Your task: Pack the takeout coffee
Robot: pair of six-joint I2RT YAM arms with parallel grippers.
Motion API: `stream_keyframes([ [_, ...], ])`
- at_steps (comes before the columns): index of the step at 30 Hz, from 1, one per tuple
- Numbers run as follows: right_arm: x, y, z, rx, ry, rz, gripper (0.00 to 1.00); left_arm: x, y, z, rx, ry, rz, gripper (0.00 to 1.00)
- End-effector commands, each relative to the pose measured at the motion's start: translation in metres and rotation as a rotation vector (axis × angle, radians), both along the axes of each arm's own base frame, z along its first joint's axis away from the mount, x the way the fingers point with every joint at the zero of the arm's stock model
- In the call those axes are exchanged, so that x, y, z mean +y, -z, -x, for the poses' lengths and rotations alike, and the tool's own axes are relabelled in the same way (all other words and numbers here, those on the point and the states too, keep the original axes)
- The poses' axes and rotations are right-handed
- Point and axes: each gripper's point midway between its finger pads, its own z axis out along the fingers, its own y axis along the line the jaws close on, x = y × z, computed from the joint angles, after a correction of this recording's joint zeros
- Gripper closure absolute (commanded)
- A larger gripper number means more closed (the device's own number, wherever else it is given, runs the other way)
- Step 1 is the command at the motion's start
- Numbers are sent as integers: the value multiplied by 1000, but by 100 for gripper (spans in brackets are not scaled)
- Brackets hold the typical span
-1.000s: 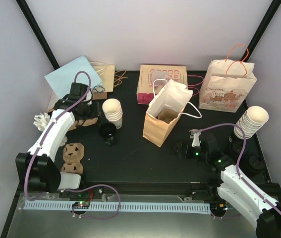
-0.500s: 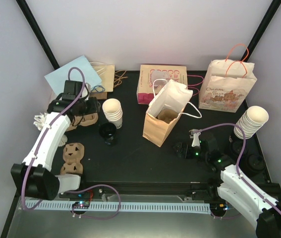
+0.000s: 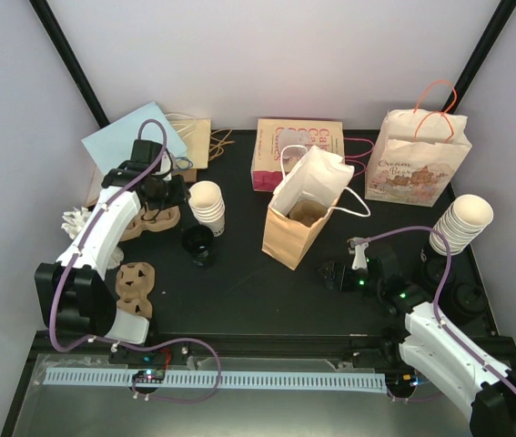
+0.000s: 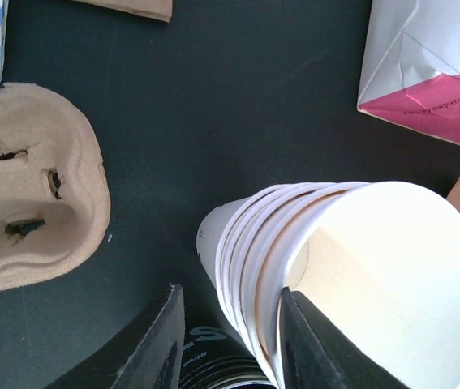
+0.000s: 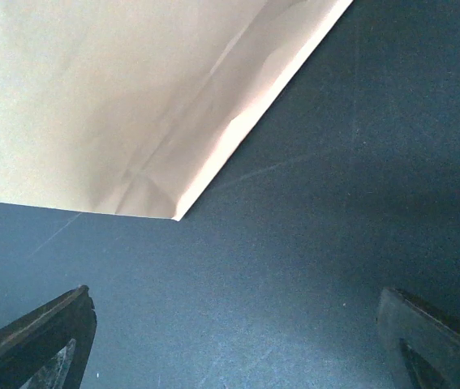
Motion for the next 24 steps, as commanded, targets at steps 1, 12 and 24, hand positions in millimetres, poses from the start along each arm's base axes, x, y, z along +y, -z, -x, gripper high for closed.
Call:
stream_keyframes([
  [1, 1, -2, -3, -24, 4, -2, 3, -5, -21, -6, -39, 5, 18, 68],
  [12, 0, -1, -3, -18, 8, 1, 3, -12, -24, -4, -37, 24, 14, 79],
  [24, 1, -1, -3, -18, 6, 1, 3, -22, -25, -4, -46, 55, 38, 65],
])
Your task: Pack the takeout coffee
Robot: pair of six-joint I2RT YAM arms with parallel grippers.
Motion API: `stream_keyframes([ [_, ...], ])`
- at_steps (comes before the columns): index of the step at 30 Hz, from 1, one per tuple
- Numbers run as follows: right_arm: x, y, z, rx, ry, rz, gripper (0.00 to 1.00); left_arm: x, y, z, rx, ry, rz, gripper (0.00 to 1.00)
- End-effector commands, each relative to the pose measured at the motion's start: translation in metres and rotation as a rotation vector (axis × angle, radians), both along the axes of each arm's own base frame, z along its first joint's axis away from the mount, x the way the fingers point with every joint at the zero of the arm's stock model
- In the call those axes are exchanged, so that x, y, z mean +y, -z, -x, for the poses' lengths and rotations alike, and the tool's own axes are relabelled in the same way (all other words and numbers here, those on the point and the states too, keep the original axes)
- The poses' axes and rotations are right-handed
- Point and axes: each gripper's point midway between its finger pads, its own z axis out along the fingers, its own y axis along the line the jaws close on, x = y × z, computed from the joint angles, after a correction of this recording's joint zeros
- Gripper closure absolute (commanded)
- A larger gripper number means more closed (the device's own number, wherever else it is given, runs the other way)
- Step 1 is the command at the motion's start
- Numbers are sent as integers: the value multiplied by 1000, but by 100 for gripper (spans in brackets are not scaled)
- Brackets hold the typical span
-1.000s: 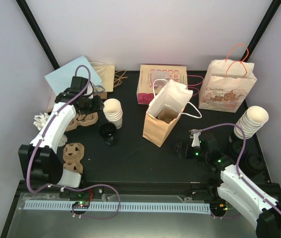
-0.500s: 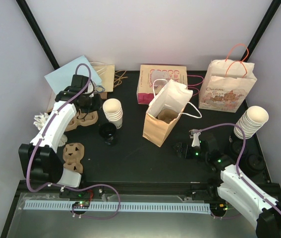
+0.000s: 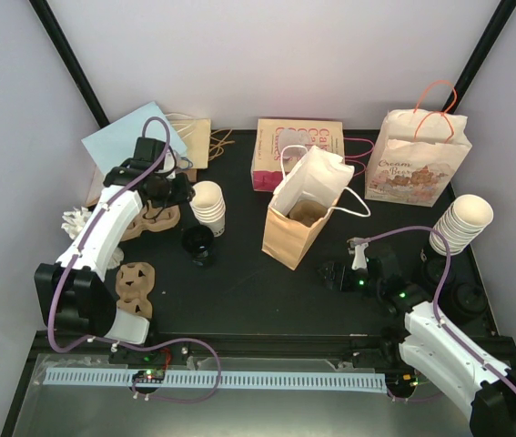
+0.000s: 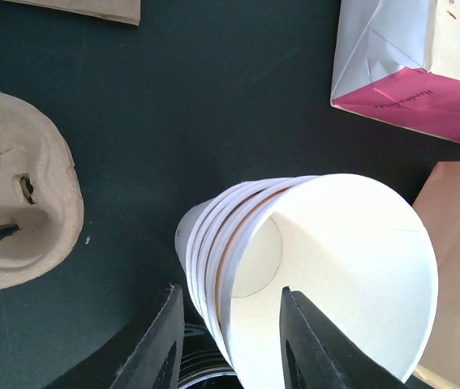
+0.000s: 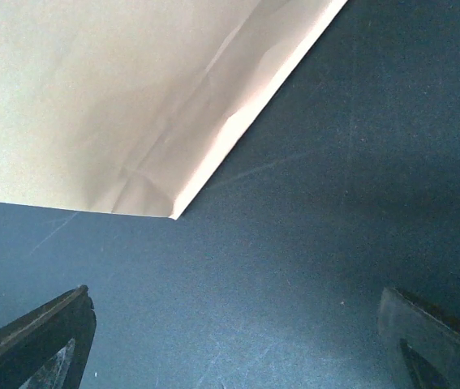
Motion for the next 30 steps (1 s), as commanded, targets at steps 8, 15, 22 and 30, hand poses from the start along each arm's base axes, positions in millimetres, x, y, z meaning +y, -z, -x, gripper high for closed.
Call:
stream_keyframes([
  [8, 1, -2, -3, -23, 8, -1, 3, -4, 0, -5, 9, 16, -19, 71],
  [15, 0, -2, -3, -21, 10, -1, 3, -4, 1, -5, 11, 18, -33, 77],
  [22, 0, -2, -3, -21, 12, 0, 3, -6, -4, -4, 7, 20, -37, 95],
  [30, 0, -2, -4, -22, 11, -1, 3, -5, -23, -1, -21, 14, -74, 96],
])
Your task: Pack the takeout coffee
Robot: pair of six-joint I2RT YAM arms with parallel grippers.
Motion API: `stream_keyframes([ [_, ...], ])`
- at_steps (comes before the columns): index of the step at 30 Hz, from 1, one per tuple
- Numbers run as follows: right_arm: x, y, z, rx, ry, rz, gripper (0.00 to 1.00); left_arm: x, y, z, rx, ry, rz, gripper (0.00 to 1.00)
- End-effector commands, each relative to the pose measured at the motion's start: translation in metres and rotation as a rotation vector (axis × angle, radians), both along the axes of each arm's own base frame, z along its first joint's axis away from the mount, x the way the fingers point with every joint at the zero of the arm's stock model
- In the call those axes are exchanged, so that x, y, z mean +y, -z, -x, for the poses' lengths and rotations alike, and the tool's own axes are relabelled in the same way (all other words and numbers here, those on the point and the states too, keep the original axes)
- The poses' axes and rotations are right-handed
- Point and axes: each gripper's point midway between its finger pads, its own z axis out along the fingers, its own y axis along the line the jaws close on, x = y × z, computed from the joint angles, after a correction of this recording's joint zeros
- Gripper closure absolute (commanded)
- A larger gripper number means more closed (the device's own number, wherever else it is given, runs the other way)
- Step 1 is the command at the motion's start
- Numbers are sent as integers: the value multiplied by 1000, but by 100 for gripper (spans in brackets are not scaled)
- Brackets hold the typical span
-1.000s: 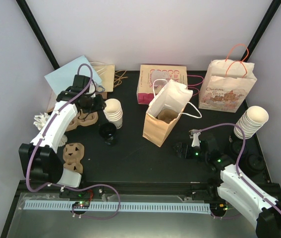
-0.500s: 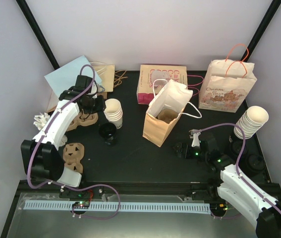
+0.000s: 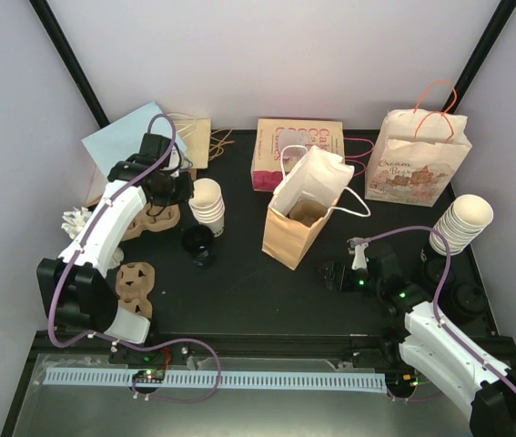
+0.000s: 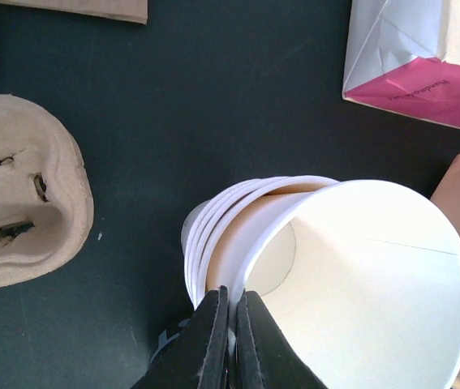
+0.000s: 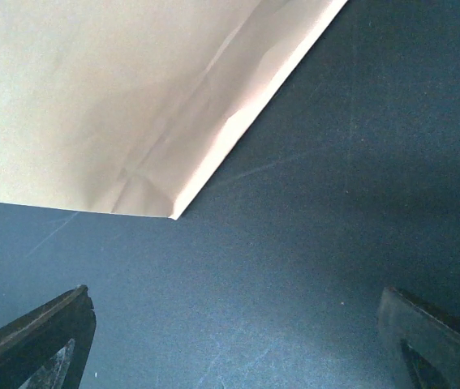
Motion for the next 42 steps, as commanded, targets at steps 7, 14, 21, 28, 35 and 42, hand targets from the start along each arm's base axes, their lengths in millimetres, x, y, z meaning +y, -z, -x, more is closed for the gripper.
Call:
stream_keyframes([
  [7, 0, -2, -3, -20, 9, 0, 3, -7, -41, 4, -70, 26, 2, 97],
  [14, 0, -2, -3, -22, 9, -2, 3, -5, -49, 6, -104, 34, -6, 97],
  [21, 0, -2, -3, -22, 10, -1, 3, -11, -53, 9, -112, 60, 28, 98],
  [28, 0, -1, -3, -20, 9, -1, 3, -8, -47, 8, -79, 49, 1, 98],
  [35, 1, -2, -3, -22, 8, -1, 3, -24, -54, 13, -98, 112, 60, 98],
  [42, 1, -2, -2, -21, 8, -4, 3, -16, -69, 11, -124, 67, 38, 99],
])
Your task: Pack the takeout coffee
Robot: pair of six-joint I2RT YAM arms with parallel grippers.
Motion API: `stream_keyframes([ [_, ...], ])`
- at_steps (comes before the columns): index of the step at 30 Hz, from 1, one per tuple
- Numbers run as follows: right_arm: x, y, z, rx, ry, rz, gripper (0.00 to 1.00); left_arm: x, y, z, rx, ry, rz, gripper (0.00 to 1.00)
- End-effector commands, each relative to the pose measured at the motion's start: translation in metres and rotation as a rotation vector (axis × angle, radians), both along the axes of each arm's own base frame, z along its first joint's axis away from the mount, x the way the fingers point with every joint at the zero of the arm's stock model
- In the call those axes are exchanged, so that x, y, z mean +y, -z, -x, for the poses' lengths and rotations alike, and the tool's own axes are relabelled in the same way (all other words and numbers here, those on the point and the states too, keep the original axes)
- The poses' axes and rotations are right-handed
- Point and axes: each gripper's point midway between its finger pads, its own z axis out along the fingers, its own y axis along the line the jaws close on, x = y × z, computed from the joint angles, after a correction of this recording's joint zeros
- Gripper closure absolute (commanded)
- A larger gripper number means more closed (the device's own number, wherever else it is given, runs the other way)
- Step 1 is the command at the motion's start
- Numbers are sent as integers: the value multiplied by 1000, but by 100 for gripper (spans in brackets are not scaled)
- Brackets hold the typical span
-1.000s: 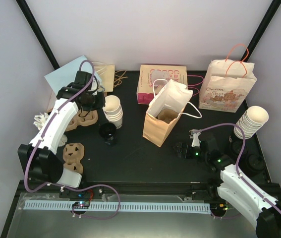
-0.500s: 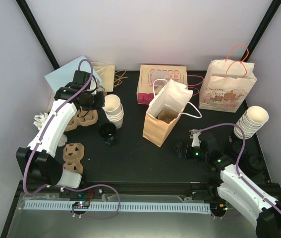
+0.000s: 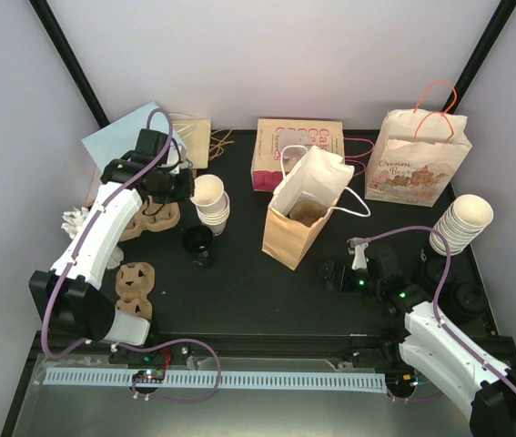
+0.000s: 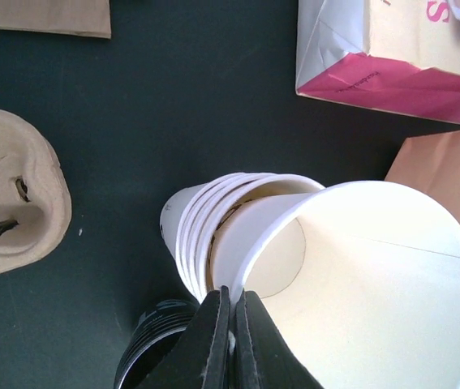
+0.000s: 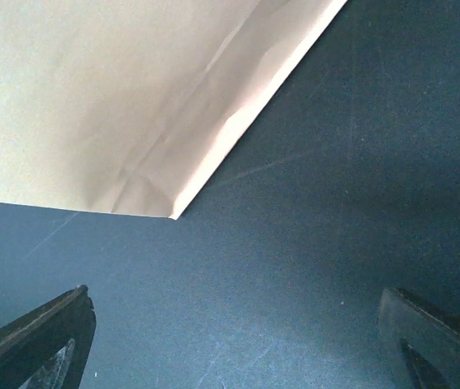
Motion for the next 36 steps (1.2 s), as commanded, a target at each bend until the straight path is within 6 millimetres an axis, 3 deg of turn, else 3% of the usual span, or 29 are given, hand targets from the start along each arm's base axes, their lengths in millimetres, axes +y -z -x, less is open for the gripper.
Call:
stream_keyframes([
  [1, 0, -2, -2, -22, 9, -4, 3, -1, -39, -2, -94, -3, 21, 99],
  [9, 1, -2, -3, -22, 4, 0, 3, 6, -88, 13, -232, -5, 21, 98],
  [11, 1, -2, -3, -20, 7, -1, 3, 2, -102, 24, -257, 21, 54, 99],
  [14, 1, -3, -3, -23, 8, -3, 3, -5, -106, 44, -243, 69, 97, 98],
  [26, 1, -2, -4, -23, 8, -1, 3, -24, -67, 159, -145, 228, 211, 98],
  [31, 1, -3, -4, -25, 10, 0, 3, -38, -54, 185, -107, 271, 281, 98],
  [36, -1, -2, -4, -20, 19, 3, 3, -63, -28, 198, -70, 334, 341, 98],
])
